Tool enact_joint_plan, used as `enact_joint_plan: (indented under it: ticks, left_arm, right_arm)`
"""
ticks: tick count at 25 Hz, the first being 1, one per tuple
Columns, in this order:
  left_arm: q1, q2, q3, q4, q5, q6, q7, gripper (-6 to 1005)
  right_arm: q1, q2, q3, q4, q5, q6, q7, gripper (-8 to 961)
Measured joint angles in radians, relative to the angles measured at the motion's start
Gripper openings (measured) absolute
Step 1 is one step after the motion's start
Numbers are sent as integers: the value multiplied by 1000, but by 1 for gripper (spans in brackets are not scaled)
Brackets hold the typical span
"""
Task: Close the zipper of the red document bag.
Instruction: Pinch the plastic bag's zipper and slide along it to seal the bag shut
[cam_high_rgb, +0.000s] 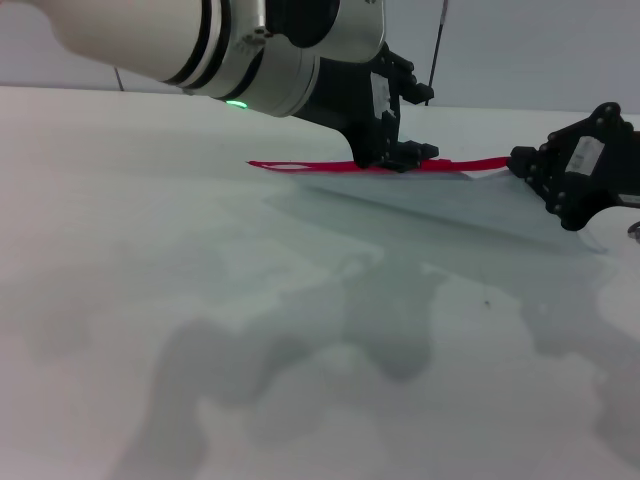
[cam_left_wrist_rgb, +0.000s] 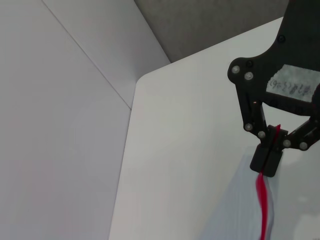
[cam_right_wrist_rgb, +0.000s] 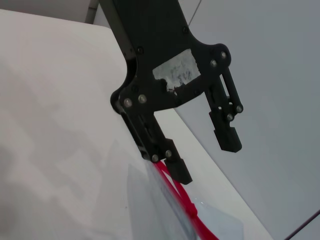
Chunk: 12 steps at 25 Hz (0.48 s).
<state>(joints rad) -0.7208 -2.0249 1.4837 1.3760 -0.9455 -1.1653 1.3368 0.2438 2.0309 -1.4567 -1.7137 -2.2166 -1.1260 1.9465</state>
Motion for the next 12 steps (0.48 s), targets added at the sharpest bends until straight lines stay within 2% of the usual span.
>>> enact_joint_plan:
  ticks: [4,12]
  left_arm:
    - [-1,0,1,0,1,5,0,590]
    - [-2,-1,1,0,-5,7,-4,586]
  right_arm:
    - [1,-1,0,0,0,0,0,16]
    - [8,-2,2,7,0,0,0,16]
